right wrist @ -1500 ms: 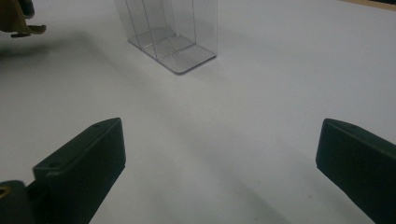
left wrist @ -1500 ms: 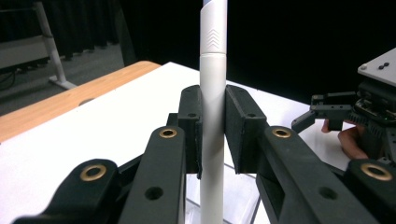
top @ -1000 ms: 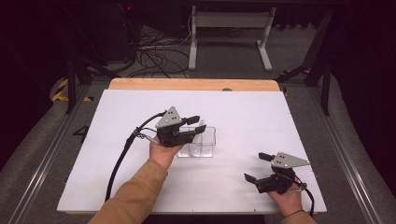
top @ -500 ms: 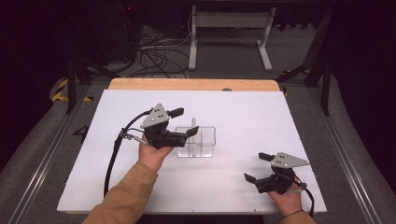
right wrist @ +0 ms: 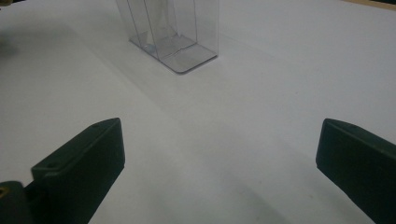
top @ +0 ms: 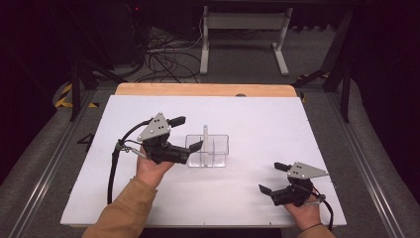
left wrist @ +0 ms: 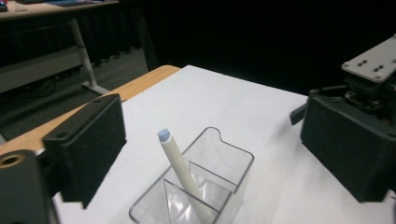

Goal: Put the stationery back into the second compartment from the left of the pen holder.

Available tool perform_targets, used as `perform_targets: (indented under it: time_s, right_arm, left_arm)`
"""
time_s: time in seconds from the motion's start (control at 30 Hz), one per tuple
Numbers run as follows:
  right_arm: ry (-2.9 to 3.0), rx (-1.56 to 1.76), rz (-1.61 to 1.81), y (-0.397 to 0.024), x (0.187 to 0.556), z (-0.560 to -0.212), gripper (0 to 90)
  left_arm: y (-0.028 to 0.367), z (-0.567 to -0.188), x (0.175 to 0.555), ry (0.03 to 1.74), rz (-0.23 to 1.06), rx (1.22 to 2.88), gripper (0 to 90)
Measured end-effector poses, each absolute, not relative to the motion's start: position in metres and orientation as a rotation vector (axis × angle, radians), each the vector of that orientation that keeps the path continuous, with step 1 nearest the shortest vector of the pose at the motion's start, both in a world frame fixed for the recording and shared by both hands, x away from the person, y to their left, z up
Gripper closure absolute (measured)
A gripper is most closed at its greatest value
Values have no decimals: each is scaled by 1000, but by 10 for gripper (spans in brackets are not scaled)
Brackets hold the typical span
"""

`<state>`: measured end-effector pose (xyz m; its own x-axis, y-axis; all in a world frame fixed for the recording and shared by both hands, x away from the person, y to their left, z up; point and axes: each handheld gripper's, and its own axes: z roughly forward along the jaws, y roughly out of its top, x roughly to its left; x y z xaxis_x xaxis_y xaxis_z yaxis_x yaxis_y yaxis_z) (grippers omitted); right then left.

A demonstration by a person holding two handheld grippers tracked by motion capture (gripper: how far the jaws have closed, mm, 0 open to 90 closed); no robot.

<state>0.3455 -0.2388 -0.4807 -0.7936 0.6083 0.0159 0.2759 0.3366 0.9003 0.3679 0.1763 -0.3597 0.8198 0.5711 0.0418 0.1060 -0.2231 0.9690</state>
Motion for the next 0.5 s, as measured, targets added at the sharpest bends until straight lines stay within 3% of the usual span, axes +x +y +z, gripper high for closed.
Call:
perform_targets:
  time_s: [0.17, 0.5]
  right_arm:
    - [2282, 777, 1446, -239, 345, -480, 15]
    - [2279, 774, 1453, -239, 345, -480, 12]
  left_arm:
    - [194, -363, 358, 532, 446, 1746, 6]
    - [228, -380, 338, 568, 476, 1768, 4]
